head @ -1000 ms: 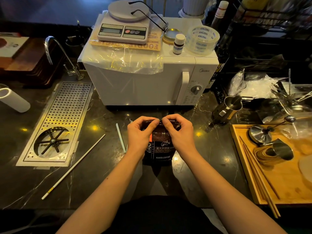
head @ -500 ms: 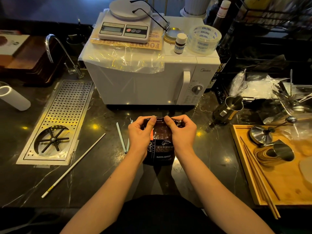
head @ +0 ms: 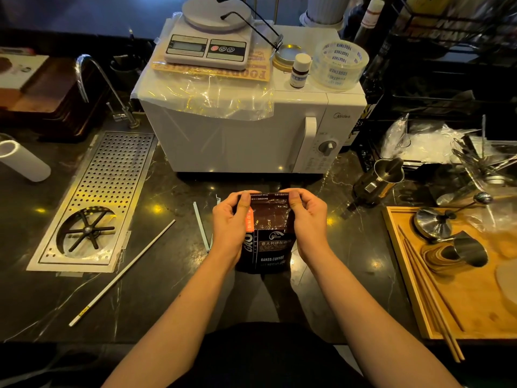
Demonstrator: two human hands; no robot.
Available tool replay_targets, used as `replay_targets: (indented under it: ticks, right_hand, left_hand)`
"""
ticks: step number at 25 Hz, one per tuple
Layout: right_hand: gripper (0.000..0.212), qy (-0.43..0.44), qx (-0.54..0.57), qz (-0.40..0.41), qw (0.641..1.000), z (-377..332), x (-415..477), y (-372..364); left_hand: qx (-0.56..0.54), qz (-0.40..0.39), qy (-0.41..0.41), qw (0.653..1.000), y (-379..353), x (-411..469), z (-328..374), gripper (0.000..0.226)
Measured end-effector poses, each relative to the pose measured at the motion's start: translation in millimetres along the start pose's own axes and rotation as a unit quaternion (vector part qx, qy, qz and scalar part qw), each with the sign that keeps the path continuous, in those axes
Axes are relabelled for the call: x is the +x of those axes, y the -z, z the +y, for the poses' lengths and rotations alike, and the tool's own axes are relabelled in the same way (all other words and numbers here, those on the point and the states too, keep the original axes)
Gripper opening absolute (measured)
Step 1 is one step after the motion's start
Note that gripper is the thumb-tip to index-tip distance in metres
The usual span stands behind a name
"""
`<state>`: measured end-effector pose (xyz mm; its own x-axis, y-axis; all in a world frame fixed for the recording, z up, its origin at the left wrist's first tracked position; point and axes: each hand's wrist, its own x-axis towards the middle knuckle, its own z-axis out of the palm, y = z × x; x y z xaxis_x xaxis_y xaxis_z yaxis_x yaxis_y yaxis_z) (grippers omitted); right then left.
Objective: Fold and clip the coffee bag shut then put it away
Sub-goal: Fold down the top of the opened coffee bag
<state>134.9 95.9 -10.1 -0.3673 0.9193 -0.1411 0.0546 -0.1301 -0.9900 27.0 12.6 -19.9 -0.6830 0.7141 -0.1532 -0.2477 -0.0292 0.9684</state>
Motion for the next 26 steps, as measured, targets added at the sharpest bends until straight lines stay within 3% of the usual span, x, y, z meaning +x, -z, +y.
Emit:
replay_targets:
  ticks: [10, 15, 26]
  right_hand:
    - [0.021, 0.027, -0.021, 0.021, 0.999, 6, -2, -1]
    - [0.016, 0.027, 0.002, -0.054, 0.998, 1, -2, 14]
    - [0.006, 0.034, -0.032, -0.041, 0.998, 7, -3, 15]
  left_hand:
    - [0.08, -0.046, -0.022, 0.995, 15, -3, 4, 0.012]
    - [0.119, -0.031, -0.048, 0.991, 16, 0, 5, 0.013]
    - [0.096, -0.06, -0.002, 0.994, 19, -7, 2, 0.012]
